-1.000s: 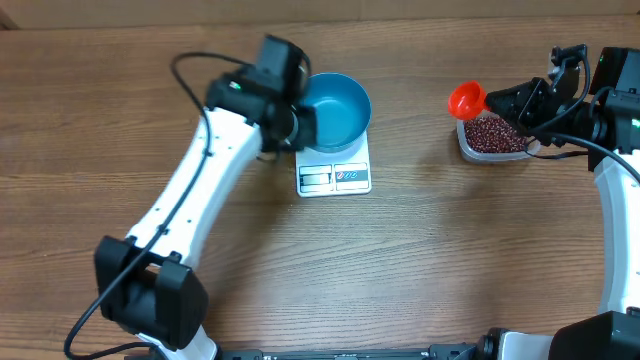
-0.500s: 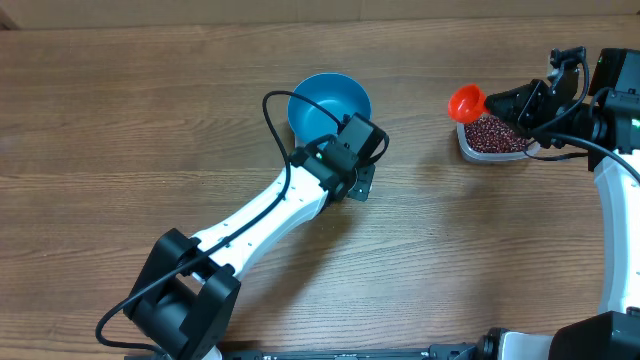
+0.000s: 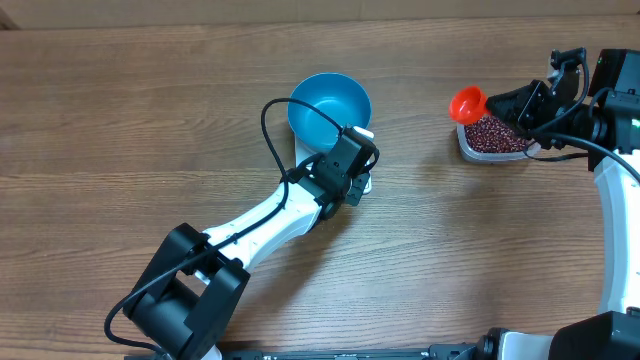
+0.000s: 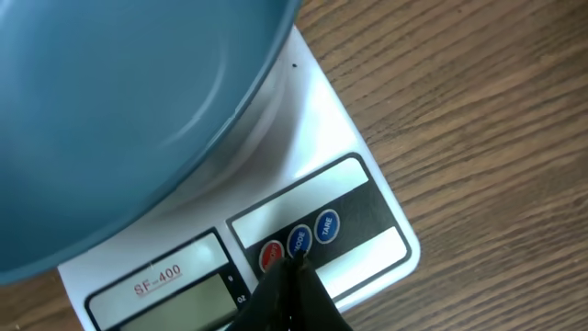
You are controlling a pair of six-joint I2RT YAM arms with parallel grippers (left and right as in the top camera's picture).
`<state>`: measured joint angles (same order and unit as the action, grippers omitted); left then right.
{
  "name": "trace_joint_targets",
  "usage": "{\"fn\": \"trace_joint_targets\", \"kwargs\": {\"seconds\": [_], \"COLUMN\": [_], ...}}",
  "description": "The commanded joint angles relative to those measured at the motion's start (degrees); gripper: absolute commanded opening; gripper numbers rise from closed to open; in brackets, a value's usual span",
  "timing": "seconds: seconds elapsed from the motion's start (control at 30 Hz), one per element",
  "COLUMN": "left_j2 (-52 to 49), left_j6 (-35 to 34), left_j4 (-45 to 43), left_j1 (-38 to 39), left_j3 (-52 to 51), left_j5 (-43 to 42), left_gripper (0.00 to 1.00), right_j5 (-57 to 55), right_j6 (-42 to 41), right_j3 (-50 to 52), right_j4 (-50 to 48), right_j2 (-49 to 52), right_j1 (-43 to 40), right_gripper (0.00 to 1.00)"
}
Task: Scoop item into bowl and weigh 150g on scale
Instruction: 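Move the left gripper down to the scale's buttons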
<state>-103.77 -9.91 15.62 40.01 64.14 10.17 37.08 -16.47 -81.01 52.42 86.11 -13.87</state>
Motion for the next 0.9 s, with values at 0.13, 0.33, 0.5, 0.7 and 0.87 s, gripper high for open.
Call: {"fn": "trace_joint_targets", "kwargs": {"seconds": [0.13,0.33,0.5,0.7,0.87], "left_j2": [-4.7,-6.6,-6.6,-6.6,-6.6], "left_j6": [9.1,9.0,8.6,8.6,8.6], "left_j4": [-2.7,-3.4,-3.3,-2.7,-2.7], "left_j1": [-0.3,-0.3,-0.3,-0.3,-0.3], "left_j3": [-0.5,-0.5,-0.5,-0.5,-0.5], "left_j5": [1.2,1.9,4.5,6.4,6.1], "left_gripper": [0.04,0.04,0.04,0.04,0.04], "right_j5": [-0.2,-0.6,-0.6,-0.6,-0.6], "right_j6": [0.5,0.5,0.5,0.5,0.5], "right_j3": [-0.4,-0.4,-0.4,-0.4,-0.4], "right_j4": [0.0,0.0,0.0,0.0,0.0], "right_j2": [-0.2,-0.2,-0.2,-0.2,-0.2], "right_j1": [-0.1,-0.1,-0.1,-0.1,-0.1], "right_gripper": [0.04,0.04,0.04,0.04,0.04]}}
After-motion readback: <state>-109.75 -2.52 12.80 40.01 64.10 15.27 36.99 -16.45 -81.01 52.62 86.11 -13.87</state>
